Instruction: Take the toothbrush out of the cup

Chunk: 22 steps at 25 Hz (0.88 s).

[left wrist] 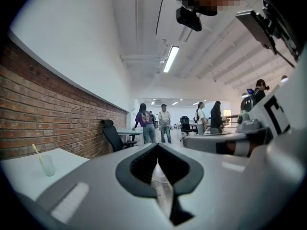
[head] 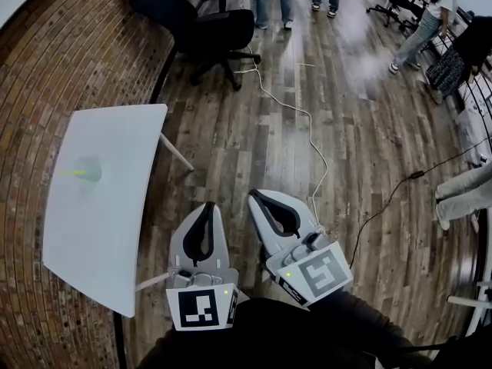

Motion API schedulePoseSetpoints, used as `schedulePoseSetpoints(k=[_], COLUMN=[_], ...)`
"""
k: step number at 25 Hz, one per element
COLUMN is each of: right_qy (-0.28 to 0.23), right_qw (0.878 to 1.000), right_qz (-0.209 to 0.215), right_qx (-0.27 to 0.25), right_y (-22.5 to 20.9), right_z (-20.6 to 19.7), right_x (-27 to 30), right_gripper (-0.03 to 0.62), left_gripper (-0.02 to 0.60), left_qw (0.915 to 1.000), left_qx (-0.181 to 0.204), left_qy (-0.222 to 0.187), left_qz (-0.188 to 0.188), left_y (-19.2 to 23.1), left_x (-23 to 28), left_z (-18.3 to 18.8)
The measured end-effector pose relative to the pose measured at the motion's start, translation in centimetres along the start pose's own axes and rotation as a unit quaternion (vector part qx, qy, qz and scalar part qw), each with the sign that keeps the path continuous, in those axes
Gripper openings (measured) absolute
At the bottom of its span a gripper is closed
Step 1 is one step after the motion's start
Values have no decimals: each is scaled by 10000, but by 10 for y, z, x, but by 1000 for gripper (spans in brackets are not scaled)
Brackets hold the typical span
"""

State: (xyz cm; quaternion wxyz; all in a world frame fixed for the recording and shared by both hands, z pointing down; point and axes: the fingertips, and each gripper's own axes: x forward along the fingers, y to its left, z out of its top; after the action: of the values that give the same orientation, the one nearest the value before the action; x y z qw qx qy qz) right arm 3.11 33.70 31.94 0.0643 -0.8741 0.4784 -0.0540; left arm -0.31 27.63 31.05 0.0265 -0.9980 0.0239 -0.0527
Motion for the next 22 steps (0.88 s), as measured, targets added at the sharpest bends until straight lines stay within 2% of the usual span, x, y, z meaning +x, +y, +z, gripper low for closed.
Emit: schedulePoseSetpoints(k=[6,13,22], right_qy=[29,102,248], right_qw=[9987,9948,9846], right_qz=[498,1012,1711], right_qx=[-47,-61,-248], right_y=[-12,-11,23], right_z=[8,8,-1], right_x=[31,78,151], right_gripper=[0,0,0], left_gripper=[8,8,8], left_qw=[9990,9955,9867], left_qx=[-23,-48,-274], left_qy=[-17,14,-6], left_qz=[454,949,1599], left_y=[12,46,121], left_x=[26,45,59], left_z=[7,5,-5])
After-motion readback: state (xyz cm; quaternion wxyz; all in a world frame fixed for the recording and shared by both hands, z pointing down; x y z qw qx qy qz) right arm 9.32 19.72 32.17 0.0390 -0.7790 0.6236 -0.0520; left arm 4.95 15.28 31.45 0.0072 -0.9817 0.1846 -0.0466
